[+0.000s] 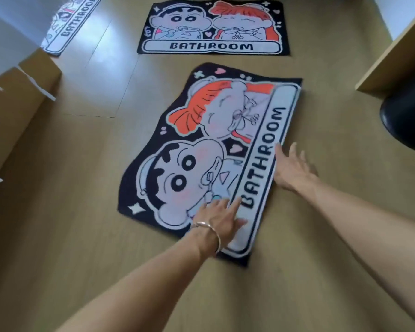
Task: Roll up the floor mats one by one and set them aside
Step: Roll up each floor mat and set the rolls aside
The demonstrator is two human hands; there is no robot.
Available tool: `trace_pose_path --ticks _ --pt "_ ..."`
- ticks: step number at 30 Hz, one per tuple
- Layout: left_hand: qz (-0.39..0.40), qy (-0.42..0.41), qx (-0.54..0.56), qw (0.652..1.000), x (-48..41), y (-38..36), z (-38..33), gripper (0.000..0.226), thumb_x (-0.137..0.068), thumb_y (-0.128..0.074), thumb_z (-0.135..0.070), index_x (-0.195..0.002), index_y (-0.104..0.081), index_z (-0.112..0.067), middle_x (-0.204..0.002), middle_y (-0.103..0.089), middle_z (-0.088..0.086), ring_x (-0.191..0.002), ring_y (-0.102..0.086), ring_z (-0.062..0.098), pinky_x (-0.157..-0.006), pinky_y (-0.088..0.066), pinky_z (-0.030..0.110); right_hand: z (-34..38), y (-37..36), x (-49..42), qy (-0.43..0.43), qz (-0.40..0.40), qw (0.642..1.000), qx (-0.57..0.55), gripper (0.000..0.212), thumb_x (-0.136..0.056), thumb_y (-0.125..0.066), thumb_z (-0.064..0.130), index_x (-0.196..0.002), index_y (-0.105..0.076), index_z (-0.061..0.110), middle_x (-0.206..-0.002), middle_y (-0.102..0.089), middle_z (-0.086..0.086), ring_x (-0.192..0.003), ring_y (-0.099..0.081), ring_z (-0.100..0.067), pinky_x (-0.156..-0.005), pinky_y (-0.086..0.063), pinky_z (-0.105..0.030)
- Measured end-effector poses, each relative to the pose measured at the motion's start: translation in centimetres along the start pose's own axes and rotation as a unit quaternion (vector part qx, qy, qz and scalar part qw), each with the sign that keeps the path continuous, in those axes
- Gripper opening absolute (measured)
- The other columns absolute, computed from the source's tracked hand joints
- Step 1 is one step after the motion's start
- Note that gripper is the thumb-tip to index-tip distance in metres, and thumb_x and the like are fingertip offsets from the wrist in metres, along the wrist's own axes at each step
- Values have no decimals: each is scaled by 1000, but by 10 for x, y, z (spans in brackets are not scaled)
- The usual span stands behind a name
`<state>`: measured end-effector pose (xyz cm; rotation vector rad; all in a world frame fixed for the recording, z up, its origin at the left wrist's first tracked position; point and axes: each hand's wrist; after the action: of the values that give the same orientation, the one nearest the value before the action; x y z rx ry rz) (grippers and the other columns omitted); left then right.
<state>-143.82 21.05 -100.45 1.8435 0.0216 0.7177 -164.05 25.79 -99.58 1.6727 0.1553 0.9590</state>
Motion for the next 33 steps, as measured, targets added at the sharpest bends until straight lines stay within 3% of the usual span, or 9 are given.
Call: trace_pose_path --ticks 2,6,11,15,20,24,27,30,33 --pt "-6 22 -13 1000 -7 6 16 54 -97 -29 -48 -144 -22 -22 -146 -34 6 -130 -36 26 -104 -34 43 4 1 6 -10 16 1000 17 72 -95 -46 18 -152 -2 22 -158 -2 -18 -141 -18 -41 -110 -23 -54" --pt "19 41 -59 997 1 5 71 55 -93 -39 -50 -140 -30 -24 -143 -35 2 -131 -34 22 -106 -33 38 36 -26 29 132 56 989 49 39 -95 -45 29 -131 -45 14 -132 -46 -12 -117 -50 -32 -96 -45 -46" --pt "42 39 -70 996 25 -23 95 61 -87 -50 -54 -137 -32 -26 -139 -34 -1 -128 -33 20 -101 -37 34 61 -69 61 244 115 961 62 56 -90 -53 52 -130 -45 15 -137 -38 -10 -128 -36 -28 -97 -43 -45" --pt "2 41 -55 998 23 -31 76 43 -94 -46 -40 -132 -38 -24 -130 -39 0 -120 -39 20 -91 -40 31 42 -74 58 283 47 955 71 47 -91 -60 32 -129 -42 12 -136 -37 -9 -120 -41 -27 -90 -47 -41" --pt "-12 45 -75 996 14 -21 70 21 -95 -37 -12 -111 -50 -16 -115 -46 4 -108 -45 22 -76 -36 30 10 -68 42 264 1 962 73 50 -93 -56 35 -136 -39 17 -131 -41 -7 -116 -46 -23 -93 -47 -37" --pt "-16 48 -60 997 17 -19 84 18 -97 -40 -26 -111 -49 -19 -117 -45 1 -107 -45 21 -77 -39 30 -9 -66 36 296 -13 954 39 38 -97 -49 34 -133 -52 21 -119 -51 -3 -109 -51 -21 -86 -47 -32" --pt "0 33 -40 999 19 -24 82 39 -93 -47 -43 -126 -41 -23 -128 -39 -2 -116 -40 18 -86 -40 29 -8 -70 38 340 -24 940 19 34 -99 -46 32 -122 -64 14 -106 -59 -6 -97 -58 -22 -77 -46 -26" --pt "-16 5 -44 999 16 -28 72 35 -94 -45 -38 -127 -42 -24 -128 -39 0 -115 -40 19 -87 -40 30 10 -81 47 394 5 919 -4 31 -98 -48 30 -115 -68 13 -99 -62 -6 -91 -60 -20 -72 -40 -21" --pt "2 -26 -68 997 18 -30 72 25 -99 -37 -25 -121 -47 -23 -121 -44 1 -110 -42 20 -75 -39 30 24 -94 59 423 23 906 -13 30 -99 -46 31 -113 -68 16 -101 -62 -4 -93 -60 -16 -73 -38 -18"
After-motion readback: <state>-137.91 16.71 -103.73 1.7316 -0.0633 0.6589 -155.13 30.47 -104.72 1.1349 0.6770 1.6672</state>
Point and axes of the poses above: each hand's wrist, its own x-axis away from the middle knuckle, its own y-axis out of the back of the hand, z = x × y
